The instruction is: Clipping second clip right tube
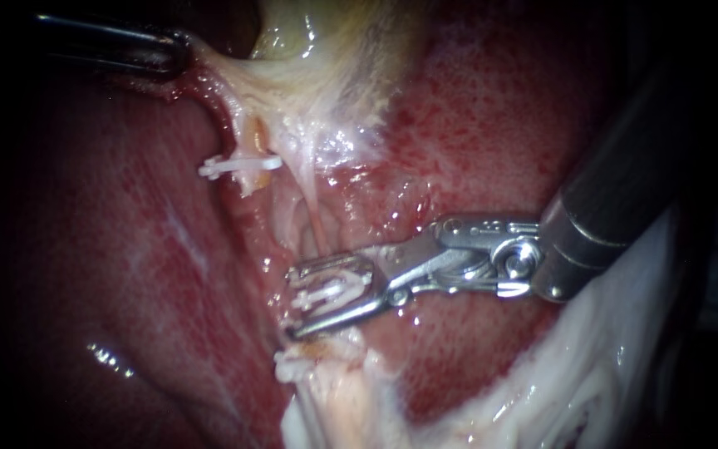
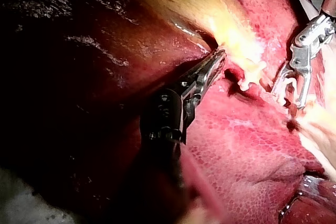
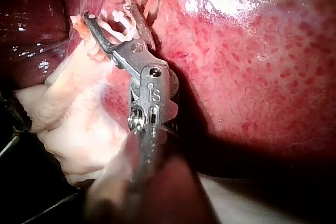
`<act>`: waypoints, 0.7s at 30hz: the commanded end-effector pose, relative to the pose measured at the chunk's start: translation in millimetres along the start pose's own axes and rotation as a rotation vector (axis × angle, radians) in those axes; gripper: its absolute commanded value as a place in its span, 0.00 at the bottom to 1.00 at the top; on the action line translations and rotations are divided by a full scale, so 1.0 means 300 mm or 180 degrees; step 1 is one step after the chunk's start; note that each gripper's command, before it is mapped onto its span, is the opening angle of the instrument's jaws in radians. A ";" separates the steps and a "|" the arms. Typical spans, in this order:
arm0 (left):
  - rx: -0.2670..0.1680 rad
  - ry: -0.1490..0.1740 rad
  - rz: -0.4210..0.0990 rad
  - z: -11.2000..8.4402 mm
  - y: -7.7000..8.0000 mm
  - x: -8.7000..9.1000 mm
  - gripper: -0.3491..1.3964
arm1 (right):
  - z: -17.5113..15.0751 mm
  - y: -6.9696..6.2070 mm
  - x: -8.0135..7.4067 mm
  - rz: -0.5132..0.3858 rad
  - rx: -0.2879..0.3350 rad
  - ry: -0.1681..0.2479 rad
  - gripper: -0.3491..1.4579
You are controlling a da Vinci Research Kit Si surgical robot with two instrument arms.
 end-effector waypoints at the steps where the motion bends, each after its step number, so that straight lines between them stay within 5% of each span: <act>1: 0.0000 0.0000 0.0000 -0.0001 0.0000 -0.0001 0.00 | 0.000 -0.0005 0.0006 -0.0002 0.0004 -0.0001 0.46; 14: -0.0003 -0.0001 0.0001 -0.0003 -0.0003 -0.0001 0.00 | -0.010 -0.0184 0.0154 0.0057 -0.0006 0.0081 0.46; 21: -0.0005 -0.0001 0.0001 -0.0005 -0.0005 -0.0002 0.00 | -0.022 -0.0195 0.0134 0.0070 -0.0092 0.0117 0.46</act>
